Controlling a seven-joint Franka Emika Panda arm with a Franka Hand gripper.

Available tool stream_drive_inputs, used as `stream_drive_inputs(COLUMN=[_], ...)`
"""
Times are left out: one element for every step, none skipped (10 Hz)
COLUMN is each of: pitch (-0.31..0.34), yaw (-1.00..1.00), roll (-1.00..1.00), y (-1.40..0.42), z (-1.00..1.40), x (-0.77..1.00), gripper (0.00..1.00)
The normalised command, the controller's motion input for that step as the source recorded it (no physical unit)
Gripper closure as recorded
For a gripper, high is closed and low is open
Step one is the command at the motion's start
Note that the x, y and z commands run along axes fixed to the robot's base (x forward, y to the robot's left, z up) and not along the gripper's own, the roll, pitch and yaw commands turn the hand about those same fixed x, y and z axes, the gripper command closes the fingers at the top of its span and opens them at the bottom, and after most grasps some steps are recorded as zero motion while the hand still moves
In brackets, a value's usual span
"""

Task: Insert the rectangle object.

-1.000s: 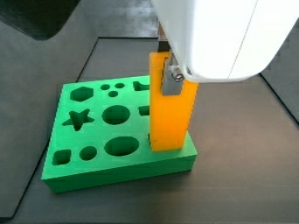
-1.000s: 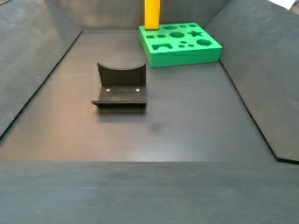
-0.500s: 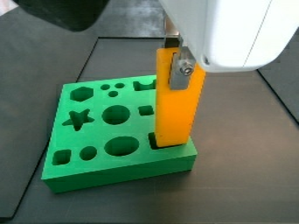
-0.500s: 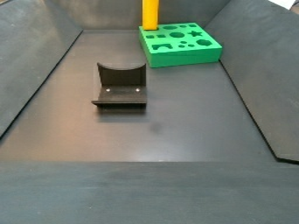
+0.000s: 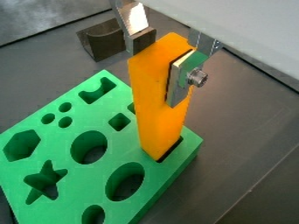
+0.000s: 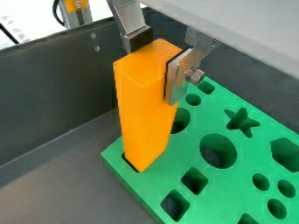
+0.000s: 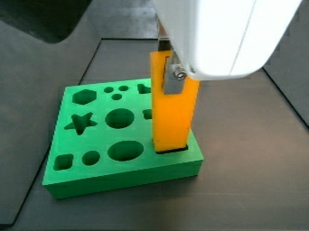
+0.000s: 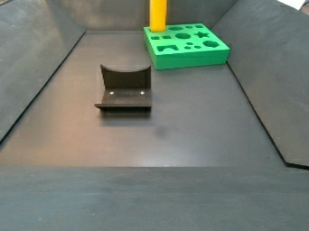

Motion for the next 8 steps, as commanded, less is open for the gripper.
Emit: stream_drive_inputs(pitch=[0.149,0.219,0.296,0.347,0.367,0.380,0.380,0.353], yaw=[0.00,-0.03,-0.14,-0.15,-0.15,-0.13,-0.10,-0.06], roll=[0.00,-0.03,-0.04,-0.03,-0.01,0.00,0.00,0.00], y=[-0.07,-0.13,-0.18,-0.18,-0.17,-0.09,-0.05,0.00], z=[0.00,0.00,-0.01,-0.04,-0.05,-0.14,-0.20,-0.28], x=[0.01,0.19,0.29,0.32,0.34,0.36,0.38,0.33], gripper=[1.00,1.00,1.00,1.00,1.00,1.00,1.00,1.00])
